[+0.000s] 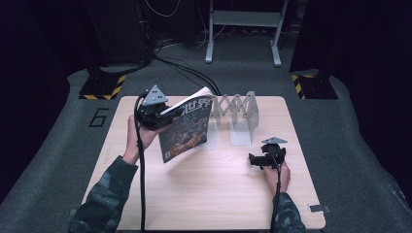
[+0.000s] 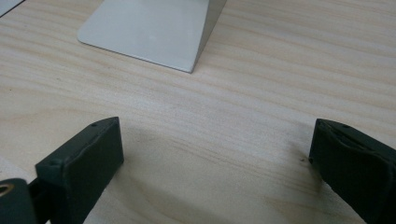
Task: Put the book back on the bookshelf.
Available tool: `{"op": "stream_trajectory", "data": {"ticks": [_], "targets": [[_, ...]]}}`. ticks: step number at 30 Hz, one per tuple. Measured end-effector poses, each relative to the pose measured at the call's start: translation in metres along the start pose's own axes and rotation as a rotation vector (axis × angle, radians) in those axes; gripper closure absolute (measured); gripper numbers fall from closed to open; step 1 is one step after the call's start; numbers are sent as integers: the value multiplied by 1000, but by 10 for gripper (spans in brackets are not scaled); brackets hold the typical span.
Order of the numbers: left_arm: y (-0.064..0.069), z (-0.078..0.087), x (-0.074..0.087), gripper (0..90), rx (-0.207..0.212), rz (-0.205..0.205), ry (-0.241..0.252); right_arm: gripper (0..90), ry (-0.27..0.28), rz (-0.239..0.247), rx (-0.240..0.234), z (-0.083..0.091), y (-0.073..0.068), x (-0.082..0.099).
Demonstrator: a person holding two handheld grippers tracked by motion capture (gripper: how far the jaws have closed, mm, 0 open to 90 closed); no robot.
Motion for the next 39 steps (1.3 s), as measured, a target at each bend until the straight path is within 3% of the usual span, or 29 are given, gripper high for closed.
{"op": "stream_trajectory", "data": {"ticks": [18, 28, 39], "targets": [[-1, -22, -1, 821, -24, 67, 15, 23, 3, 3, -2, 0, 0, 0], [-3, -41, 1, 821, -42, 159, 37, 24, 1, 1, -2, 0, 0, 0], [-3, -57, 1, 821, -81, 190, 75, 25, 4, 0, -3, 0, 0, 0]]}}
Point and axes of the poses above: each handheld gripper's, and its own axes: z roughly backward along the jaws, x roughly out of its underside, y roughly to its right, the point moved 2 cm from there along -z, roughly forward along the jaws, and after that the axes turned 14 degrees about z, right-handed, at the moved point
